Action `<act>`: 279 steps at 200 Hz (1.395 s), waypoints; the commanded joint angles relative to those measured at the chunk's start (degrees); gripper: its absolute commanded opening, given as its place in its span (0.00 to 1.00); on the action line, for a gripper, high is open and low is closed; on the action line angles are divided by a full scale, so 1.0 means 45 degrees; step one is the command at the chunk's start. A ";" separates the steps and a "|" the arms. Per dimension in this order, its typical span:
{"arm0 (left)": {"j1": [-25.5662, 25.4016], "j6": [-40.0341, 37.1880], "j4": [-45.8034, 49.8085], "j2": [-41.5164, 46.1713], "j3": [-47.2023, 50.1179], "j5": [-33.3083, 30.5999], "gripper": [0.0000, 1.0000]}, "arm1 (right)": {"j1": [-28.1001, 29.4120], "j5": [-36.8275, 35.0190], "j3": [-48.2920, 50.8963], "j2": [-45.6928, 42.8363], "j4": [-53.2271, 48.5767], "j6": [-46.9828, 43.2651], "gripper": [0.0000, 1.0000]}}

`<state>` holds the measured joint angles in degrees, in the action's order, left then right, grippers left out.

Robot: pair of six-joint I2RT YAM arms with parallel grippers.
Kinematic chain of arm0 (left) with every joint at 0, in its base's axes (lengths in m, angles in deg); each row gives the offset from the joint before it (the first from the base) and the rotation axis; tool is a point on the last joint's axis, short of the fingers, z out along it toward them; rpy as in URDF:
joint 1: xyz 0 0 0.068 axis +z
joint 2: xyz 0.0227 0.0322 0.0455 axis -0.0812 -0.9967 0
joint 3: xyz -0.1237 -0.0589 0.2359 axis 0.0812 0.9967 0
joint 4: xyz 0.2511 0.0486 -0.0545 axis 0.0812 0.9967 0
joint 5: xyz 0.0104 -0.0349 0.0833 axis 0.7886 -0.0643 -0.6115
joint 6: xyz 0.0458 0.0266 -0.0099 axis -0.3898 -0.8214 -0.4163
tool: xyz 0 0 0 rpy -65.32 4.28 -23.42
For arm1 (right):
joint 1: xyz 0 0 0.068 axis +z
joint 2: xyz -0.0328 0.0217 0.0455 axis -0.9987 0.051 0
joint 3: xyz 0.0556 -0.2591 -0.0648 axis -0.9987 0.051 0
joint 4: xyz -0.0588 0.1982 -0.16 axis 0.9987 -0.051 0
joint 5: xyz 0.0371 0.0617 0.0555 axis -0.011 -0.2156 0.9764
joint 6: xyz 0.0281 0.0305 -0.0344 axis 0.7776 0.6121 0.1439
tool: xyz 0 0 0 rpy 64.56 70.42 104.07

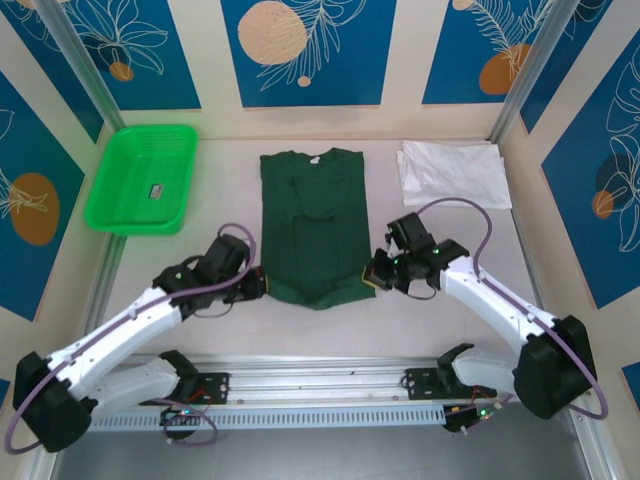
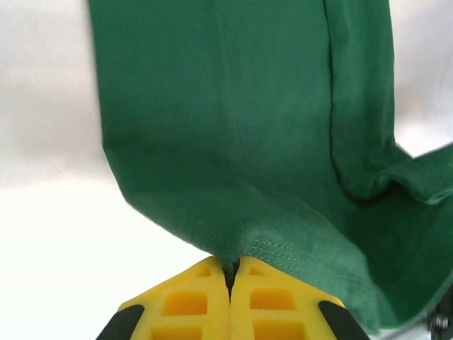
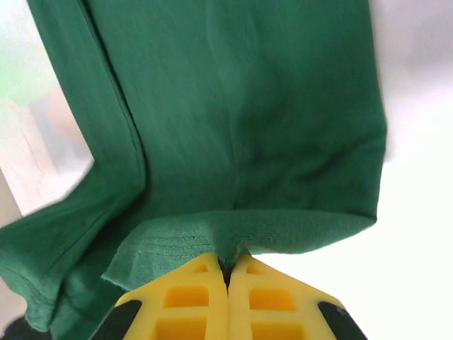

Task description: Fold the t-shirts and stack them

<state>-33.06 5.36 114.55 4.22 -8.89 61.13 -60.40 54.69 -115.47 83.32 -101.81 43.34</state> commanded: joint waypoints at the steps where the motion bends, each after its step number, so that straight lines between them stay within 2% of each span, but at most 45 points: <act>1: 0.1240 -0.0906 -0.0736 -0.1528 -0.1134 0.0615 0.00 | -0.0736 0.0702 -0.1353 0.1042 -0.0069 -0.0886 0.00; 27: 0.2106 -0.1273 -0.0994 -0.3481 -0.2483 0.0339 0.00 | -0.1489 0.0730 -0.2773 0.2774 -0.0091 -0.1148 0.00; 47: 0.2705 -0.1326 -0.1445 -0.4976 -0.3294 0.0834 0.00 | -0.1903 0.0649 -0.3849 0.4182 -0.0041 -0.1233 0.00; 97: 0.3499 -0.1791 -0.1358 -0.8396 -0.5595 0.1142 0.00 | -0.2595 0.0971 -0.6055 0.7250 -0.0148 -0.1386 0.00; 178: 0.4425 -0.1920 -0.1518 -1.0398 -0.6718 0.1022 0.02 | -0.3223 0.1504 -0.8121 0.9869 -0.0509 -0.1380 0.00; 189: 0.4502 -0.1952 -0.1342 -1.0764 -0.7133 0.1081 0.08 | -0.3280 0.1518 -0.8253 1.0046 -0.0509 -0.1255 0.10; 203: 0.4593 -0.1996 -0.0933 -1.1177 -0.7778 0.1031 0.34 | -0.3403 0.1580 -0.8474 1.0250 -0.0623 -0.1070 0.24; 218: 0.4810 -0.1895 -0.0636 -1.1239 -0.8286 0.0885 0.40 | -0.3627 0.1694 -0.8469 1.0127 -0.0525 -0.0751 0.35; 232: 0.4979 -0.1679 -0.0600 -1.0811 -0.8381 0.0711 0.53 | -0.3846 0.1741 -0.8281 0.9683 -0.0398 -0.0558 0.44; 255: 0.4897 -0.1445 -0.0777 -0.9467 -0.7988 0.0416 0.58 | -0.4072 0.1592 -0.7107 0.8237 0.0373 -0.0172 0.46; 279: 0.4184 -0.1213 -0.1652 -0.7709 -0.6374 0.0460 0.56 | -0.3623 0.1899 -0.4511 0.6168 0.2084 0.0119 0.44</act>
<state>-11.70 -1.43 108.91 -39.28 -42.44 63.95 -78.60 60.66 -143.75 120.28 -98.09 41.53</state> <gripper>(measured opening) 0.575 0.459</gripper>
